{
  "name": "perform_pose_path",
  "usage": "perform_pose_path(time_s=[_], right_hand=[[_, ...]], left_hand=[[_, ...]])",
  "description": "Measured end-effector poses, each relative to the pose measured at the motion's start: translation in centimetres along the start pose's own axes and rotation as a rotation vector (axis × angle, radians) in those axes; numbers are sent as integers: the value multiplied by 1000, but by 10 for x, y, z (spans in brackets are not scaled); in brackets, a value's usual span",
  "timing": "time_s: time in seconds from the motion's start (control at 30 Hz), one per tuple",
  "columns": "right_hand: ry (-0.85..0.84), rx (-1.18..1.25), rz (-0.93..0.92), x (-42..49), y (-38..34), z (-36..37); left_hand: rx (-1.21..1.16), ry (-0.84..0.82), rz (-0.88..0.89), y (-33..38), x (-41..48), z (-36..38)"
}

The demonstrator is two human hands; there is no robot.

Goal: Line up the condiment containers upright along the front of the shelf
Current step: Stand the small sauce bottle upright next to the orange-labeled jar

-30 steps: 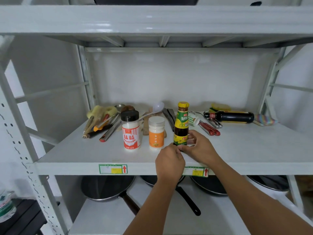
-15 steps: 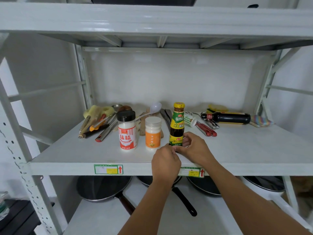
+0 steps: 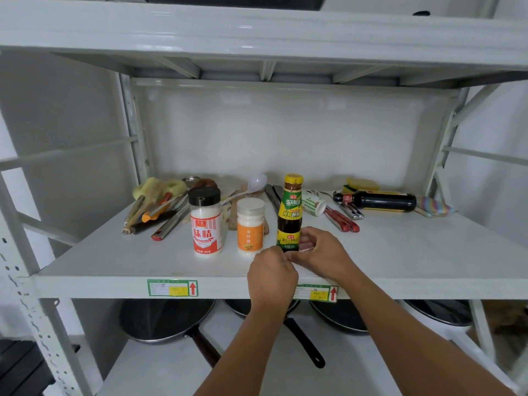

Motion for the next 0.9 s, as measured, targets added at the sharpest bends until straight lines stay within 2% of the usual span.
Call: perform_pose_path(time_s=[0.47, 0.53, 0.6, 0.67, 0.7, 0.77, 0.9], right_hand=[[-23, 35, 33, -3, -3, -1], [-87, 126, 74, -1, 1, -4], [-139, 358, 158, 0, 9, -12], [-114, 600, 236, 2, 19, -25], [-65, 642, 247, 6, 22, -33], [64, 527, 223, 22, 26, -53], [227, -62, 82, 77, 14, -77]], left_hand=[[8, -9, 33, 2, 0, 1], [-31, 18, 40, 2, -4, -1], [-62, 70, 93, 4, -10, -8], [-83, 115, 151, 3, -12, -11], [-89, 132, 168, 2, -12, -11], [-93, 150, 178, 0, -10, -8], [-70, 163, 184, 0, -13, -2]])
Point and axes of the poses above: each hand's wrist, its own x-axis towards the middle knuckle, its own z-axis out of the palm, y = z × x, the point moved 9 cm from there along x, towards the middle knuckle, and after that the axes turned 6 degrees about x, right-handed, at the moved point
